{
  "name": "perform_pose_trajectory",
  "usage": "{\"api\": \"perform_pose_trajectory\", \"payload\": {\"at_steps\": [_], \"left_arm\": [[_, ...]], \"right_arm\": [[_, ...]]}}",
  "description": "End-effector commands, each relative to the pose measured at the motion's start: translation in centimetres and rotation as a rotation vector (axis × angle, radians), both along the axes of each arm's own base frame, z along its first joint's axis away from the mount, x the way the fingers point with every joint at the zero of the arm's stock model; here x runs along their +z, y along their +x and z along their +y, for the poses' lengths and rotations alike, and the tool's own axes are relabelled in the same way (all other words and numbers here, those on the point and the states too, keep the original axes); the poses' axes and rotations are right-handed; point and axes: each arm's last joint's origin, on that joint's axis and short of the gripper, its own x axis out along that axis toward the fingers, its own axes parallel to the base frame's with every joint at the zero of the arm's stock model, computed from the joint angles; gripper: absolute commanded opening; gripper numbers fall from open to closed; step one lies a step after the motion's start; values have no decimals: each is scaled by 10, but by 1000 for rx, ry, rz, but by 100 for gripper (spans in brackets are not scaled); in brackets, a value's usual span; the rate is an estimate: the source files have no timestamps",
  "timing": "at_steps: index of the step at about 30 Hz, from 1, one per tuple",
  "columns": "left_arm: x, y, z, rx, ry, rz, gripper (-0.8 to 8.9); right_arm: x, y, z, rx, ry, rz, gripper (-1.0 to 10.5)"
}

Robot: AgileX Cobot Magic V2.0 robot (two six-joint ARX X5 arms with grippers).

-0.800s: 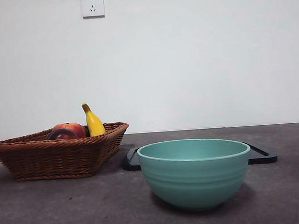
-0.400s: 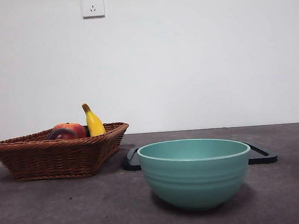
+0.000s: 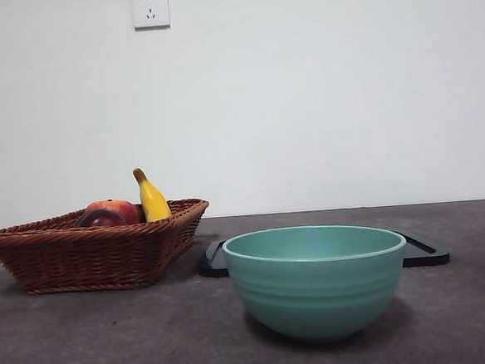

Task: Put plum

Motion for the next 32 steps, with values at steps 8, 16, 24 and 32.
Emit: {"api": "perform_pose_trajectory", "payload": {"at_steps": [8, 16, 24, 32], "left_arm": [[-18, -1, 1, 14, -13, 122, 12], [-21, -2, 1, 14, -14, 152, 12], [-21, -2, 1, 14, -14, 152, 12], [-21, -2, 1, 14, -14, 152, 12]], "right_arm": [[5, 1, 2, 19, 6, -25, 7], [5, 1, 2, 19, 6, -25, 7], [5, 1, 2, 19, 6, -25, 7], [5, 1, 2, 19, 6, -25, 7]]}}
